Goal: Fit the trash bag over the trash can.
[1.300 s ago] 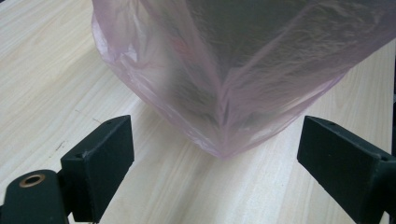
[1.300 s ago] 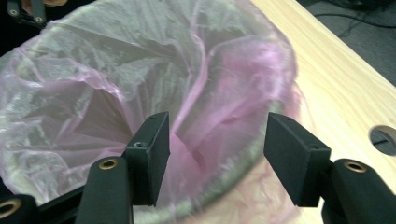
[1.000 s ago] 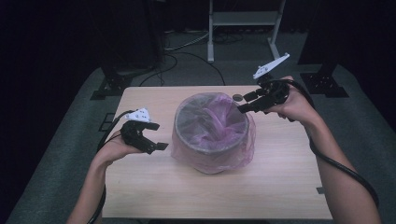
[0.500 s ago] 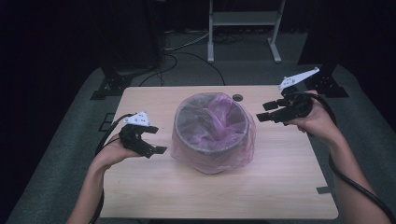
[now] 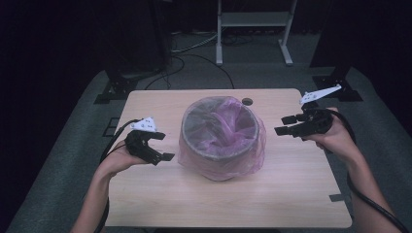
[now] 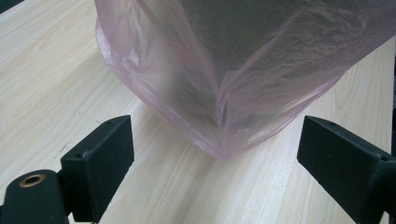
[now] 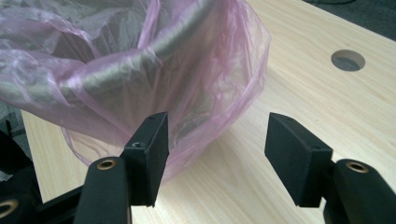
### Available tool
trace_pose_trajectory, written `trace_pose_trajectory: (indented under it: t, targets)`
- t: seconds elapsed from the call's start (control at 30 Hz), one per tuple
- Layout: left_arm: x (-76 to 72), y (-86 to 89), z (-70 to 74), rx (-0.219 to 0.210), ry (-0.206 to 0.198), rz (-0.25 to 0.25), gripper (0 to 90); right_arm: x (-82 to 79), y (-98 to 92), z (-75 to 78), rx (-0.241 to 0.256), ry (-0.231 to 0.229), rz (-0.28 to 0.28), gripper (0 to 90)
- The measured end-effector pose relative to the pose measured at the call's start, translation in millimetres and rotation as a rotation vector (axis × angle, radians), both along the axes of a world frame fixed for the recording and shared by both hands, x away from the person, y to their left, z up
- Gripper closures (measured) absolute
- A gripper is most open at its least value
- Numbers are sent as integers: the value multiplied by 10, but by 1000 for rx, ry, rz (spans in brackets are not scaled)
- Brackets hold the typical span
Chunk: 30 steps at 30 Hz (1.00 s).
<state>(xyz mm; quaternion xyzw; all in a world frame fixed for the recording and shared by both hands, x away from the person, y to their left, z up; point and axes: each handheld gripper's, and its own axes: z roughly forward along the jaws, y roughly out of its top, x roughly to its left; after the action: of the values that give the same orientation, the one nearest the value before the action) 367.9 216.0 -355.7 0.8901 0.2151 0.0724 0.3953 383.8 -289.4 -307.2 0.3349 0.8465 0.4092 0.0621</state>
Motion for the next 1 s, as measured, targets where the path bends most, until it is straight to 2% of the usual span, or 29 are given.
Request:
trace_pose_trajectory:
  t: [0.23,0.3,0.6,1.0]
  targets:
    - [-6,26,-81,-12,10,13,97,-28,-34,-150,35,10,-18,389]
    - [-1,27,-119,-1,16,12,97,-33,-35,-219,44,18,-24,387]
    - [-11,28,-222,-1,31,21,97,-54,-73,-425,68,37,-40,384]
    - [-63,39,-360,-8,48,35,96,-205,-183,-754,87,69,-79,382]
